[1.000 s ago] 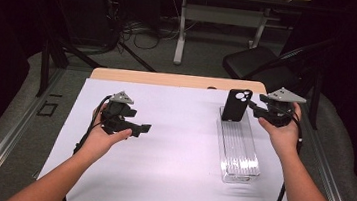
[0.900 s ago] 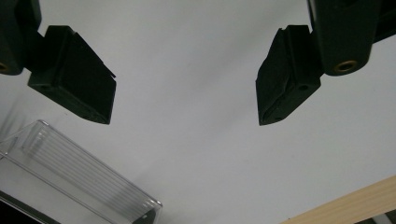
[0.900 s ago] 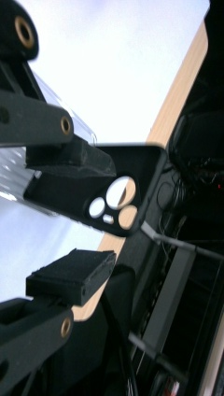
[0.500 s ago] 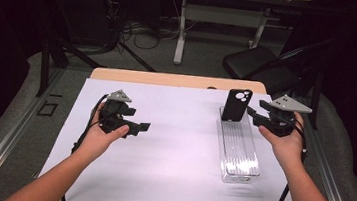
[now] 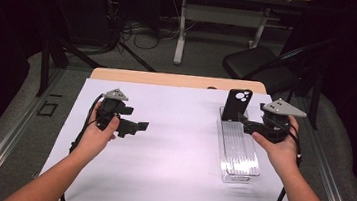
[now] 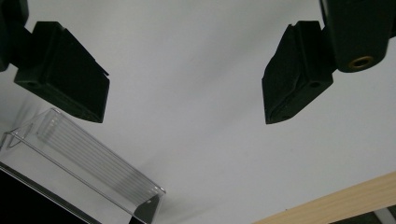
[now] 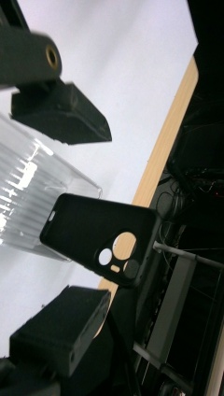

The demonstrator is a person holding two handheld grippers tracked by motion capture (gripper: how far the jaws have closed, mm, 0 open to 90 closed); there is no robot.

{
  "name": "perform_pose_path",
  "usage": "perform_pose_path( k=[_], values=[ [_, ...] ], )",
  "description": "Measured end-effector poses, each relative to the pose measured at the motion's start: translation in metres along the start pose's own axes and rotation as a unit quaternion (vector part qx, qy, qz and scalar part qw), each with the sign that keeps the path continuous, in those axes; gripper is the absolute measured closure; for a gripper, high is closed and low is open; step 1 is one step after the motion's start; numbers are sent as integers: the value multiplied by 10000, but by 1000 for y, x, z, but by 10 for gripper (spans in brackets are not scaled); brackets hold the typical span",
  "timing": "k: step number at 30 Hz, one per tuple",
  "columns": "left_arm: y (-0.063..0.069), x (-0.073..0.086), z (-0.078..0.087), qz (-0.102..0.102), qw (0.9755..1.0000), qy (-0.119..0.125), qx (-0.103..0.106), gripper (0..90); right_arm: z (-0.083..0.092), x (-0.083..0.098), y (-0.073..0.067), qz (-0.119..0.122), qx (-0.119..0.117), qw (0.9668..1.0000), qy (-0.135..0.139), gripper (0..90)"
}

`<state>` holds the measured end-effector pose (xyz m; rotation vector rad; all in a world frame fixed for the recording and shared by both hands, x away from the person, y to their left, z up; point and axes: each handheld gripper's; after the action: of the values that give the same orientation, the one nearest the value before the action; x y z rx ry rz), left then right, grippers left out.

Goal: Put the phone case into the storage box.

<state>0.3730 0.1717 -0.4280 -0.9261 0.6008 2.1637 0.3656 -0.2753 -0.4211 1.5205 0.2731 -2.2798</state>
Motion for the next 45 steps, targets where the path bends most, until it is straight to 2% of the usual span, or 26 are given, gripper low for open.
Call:
perform_pose_path(
  k=[4,7,8,10,16,20,26,37,45],
  values=[
    [-1,0,1,31,10000,53,69,97,0,-1,-7,-128,-100,9999,-56,131],
    [-1,0,3,56,9999,103,88,85,1,-1,-13,-196,-245,9995,-72,53],
    [-1,0,4,20,9999,99,76,84,1,0,-16,-262,-319,9991,-55,33],
    [0,1,7,-40,9999,104,60,84,2,0,-21,-224,-429,9988,-66,0],
    [2,3,12,-205,9997,112,29,48,3,0,-34,-283,-554,9978,-216,0],
    [2,5,15,-220,9997,103,48,8,5,2,-41,-207,-619,9975,-258,0],
    [6,12,21,-312,9994,117,2,6,9,12,-53,-94,-684,9971,-304,0],
    [14,29,33,-474,9980,378,197,6,20,35,-71,40,-694,9972,-282,0],
    [17,49,33,-391,9982,414,193,6,29,48,-81,102,-671,9974,-243,0]
  ],
)
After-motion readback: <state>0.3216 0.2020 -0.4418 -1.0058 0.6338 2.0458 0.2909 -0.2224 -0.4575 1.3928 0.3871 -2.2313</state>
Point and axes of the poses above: each handheld gripper's, and its own axes: z roughly backward along the jaws, x roughly out of its underside, y roughly to its right, and after that the axes turned 4 degrees about -z, right-handed
